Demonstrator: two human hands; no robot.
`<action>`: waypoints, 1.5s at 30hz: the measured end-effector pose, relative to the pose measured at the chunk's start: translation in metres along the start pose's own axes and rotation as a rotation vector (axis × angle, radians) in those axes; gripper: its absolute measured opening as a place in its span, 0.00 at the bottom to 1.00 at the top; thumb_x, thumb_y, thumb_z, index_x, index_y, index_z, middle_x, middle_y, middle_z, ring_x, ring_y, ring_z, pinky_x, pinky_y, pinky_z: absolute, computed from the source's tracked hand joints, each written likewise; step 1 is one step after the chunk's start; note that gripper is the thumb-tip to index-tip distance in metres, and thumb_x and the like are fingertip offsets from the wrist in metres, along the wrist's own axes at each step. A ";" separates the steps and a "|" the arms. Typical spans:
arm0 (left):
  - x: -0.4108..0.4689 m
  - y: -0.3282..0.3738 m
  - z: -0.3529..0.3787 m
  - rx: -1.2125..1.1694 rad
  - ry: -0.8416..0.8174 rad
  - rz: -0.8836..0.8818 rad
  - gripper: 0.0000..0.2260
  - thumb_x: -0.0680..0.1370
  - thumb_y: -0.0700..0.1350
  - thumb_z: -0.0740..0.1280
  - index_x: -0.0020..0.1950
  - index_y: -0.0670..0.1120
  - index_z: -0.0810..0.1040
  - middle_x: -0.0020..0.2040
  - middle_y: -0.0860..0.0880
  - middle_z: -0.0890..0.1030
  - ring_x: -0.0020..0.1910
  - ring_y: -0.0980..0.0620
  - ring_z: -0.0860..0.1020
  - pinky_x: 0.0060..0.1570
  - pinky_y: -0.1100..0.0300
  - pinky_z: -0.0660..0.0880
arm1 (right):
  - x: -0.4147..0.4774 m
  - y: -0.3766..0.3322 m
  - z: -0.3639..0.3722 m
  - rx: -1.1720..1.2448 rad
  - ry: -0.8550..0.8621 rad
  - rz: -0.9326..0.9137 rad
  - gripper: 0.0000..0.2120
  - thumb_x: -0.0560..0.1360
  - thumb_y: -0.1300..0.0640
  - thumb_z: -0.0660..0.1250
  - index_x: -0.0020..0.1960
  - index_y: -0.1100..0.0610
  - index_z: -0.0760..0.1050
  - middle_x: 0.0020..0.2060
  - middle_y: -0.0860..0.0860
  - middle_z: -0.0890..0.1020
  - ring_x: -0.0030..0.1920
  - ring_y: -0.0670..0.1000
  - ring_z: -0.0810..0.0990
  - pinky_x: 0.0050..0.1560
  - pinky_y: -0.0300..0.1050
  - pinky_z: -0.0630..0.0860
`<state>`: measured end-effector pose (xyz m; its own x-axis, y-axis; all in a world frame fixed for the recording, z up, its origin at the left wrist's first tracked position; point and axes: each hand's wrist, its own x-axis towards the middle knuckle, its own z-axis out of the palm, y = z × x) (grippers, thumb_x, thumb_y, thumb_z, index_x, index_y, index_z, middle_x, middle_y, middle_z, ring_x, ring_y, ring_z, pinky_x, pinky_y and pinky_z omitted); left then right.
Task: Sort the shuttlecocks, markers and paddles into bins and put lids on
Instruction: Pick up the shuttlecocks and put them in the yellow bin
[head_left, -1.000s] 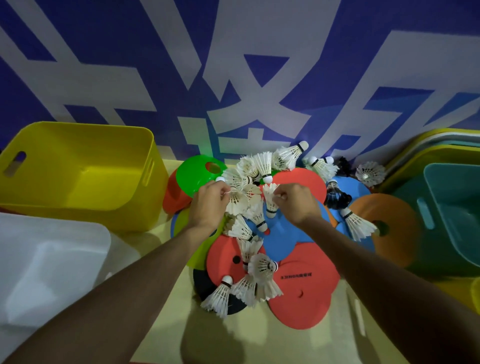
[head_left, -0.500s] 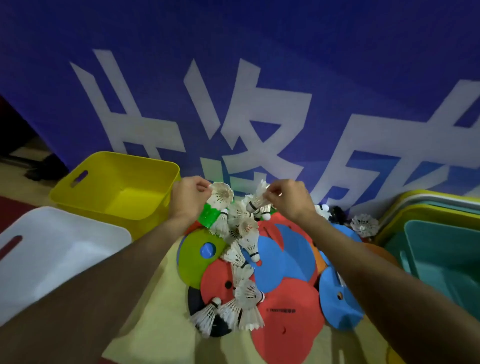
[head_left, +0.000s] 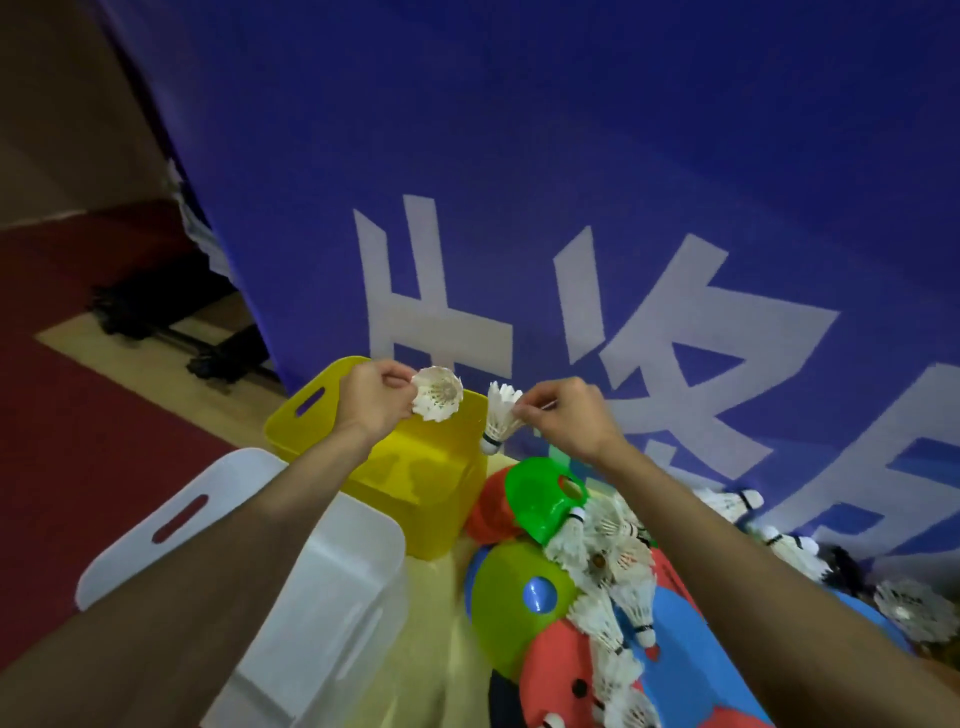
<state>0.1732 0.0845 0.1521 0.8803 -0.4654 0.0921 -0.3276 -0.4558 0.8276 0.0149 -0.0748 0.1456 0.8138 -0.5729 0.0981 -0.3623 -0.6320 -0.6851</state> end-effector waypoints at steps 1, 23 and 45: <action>0.005 -0.009 -0.007 -0.051 -0.012 -0.033 0.07 0.74 0.35 0.69 0.52 0.39 0.80 0.44 0.45 0.80 0.34 0.52 0.79 0.27 0.71 0.75 | 0.008 -0.005 0.009 0.031 -0.014 0.011 0.07 0.75 0.55 0.69 0.48 0.56 0.84 0.43 0.50 0.85 0.42 0.46 0.81 0.47 0.43 0.78; 0.018 -0.122 -0.003 -0.173 -0.234 -0.275 0.10 0.78 0.37 0.61 0.56 0.45 0.78 0.54 0.44 0.81 0.52 0.45 0.80 0.56 0.47 0.77 | 0.022 -0.004 0.118 0.239 -0.225 0.279 0.08 0.77 0.56 0.66 0.52 0.58 0.82 0.51 0.53 0.84 0.50 0.53 0.82 0.50 0.48 0.81; -0.112 -0.037 0.171 0.030 -0.598 0.008 0.07 0.76 0.38 0.64 0.48 0.46 0.80 0.44 0.49 0.81 0.42 0.53 0.76 0.38 0.65 0.69 | -0.120 0.155 0.017 -0.132 -0.070 0.461 0.13 0.77 0.61 0.62 0.58 0.57 0.79 0.59 0.53 0.81 0.56 0.53 0.80 0.54 0.38 0.71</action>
<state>0.0276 0.0240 0.0170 0.5348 -0.8111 -0.2367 -0.3508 -0.4680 0.8111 -0.1313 -0.0947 0.0153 0.5821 -0.7751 -0.2459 -0.7431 -0.3842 -0.5479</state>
